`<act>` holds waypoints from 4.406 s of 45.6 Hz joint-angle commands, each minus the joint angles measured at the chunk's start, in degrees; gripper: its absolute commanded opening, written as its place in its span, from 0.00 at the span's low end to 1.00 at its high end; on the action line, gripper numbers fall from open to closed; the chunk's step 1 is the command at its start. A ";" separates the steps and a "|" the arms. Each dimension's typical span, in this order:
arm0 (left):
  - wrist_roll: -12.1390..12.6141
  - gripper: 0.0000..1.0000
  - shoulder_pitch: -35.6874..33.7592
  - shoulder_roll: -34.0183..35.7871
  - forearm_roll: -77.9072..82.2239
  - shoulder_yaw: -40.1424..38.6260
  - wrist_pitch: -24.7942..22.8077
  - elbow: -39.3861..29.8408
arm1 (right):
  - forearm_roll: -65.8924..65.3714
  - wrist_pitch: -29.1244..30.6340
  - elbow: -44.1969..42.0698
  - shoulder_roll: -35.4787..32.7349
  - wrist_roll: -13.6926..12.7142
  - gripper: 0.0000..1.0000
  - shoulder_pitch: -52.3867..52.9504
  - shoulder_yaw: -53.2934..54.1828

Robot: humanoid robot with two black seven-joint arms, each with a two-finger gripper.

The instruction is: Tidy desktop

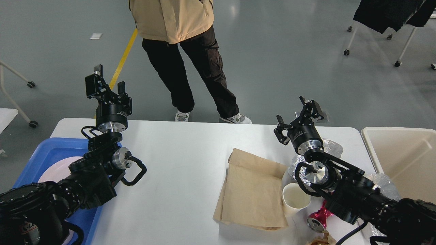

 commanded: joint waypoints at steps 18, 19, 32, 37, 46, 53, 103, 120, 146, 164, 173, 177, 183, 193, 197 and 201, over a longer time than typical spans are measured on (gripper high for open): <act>4.75 0.99 -0.23 0.76 -0.93 -1.33 -4.07 -0.09 | -0.01 0.00 -0.08 0.01 0.00 1.00 -0.08 0.00; 6.07 0.99 -0.23 0.76 -0.93 -1.51 -4.16 -0.17 | -0.01 0.00 -0.08 0.01 0.00 1.00 0.01 0.00; 13.99 0.99 0.03 1.73 -2.33 -9.86 -4.51 -0.88 | -0.01 0.00 -0.08 -0.07 0.00 1.00 0.01 0.00; 16.18 0.99 0.38 1.99 -2.68 -11.18 -7.40 -0.88 | -0.01 0.00 -0.08 0.01 0.00 1.00 -0.08 0.00; 25.15 0.99 2.84 2.52 -3.39 -18.99 -12.86 -0.79 | -0.01 0.00 -0.08 0.01 0.00 1.00 0.01 0.00; 25.33 0.99 4.78 2.52 -3.30 -19.70 -18.30 -0.79 | -0.01 0.00 -0.08 -0.07 0.00 1.00 -0.08 0.00; 33.24 0.99 7.77 4.81 -3.47 -20.32 -31.85 -0.53 | 0.08 0.35 0.97 2.48 0.09 1.00 -5.97 19.34; 33.24 0.99 7.77 4.81 -3.56 -20.32 -31.85 -0.53 | 0.08 0.26 0.89 2.74 0.09 1.00 -5.97 19.34; 33.24 0.99 7.77 4.81 -3.47 -20.41 -31.85 -0.53 | -0.09 -0.35 -4.29 -5.78 -0.27 1.00 11.42 -6.31; 33.24 0.99 7.77 4.81 -3.47 -20.41 -31.85 -0.53 | -0.01 1.14 -13.70 -12.55 -0.35 1.00 32.25 -46.19; 33.24 0.99 7.77 4.81 -3.47 -20.41 -31.94 -0.53 | -0.01 2.90 -4.15 -19.40 -0.26 1.00 42.18 -71.62; 33.24 0.99 7.77 4.81 -3.47 -20.41 -31.85 -0.53 | -0.01 4.65 3.77 -24.32 -0.26 1.00 46.05 -74.70; 33.24 0.99 7.77 4.81 -3.47 -20.41 -31.94 -0.53 | -0.18 11.50 9.49 -27.14 -0.26 1.00 47.99 -81.46; 33.24 0.99 7.77 4.81 -3.47 -20.41 -31.94 -0.53 | -1.76 20.48 24.50 -26.70 -1.31 1.00 54.31 -87.54; 33.24 0.99 7.77 4.81 -3.47 -20.41 -31.94 -0.53 | -7.46 20.22 32.34 -27.32 -8.33 1.00 59.24 -87.98; 33.24 0.99 7.77 4.81 -3.47 -20.41 -31.94 -0.53 | -11.60 20.22 35.24 -27.32 -15.80 1.00 61.96 -89.03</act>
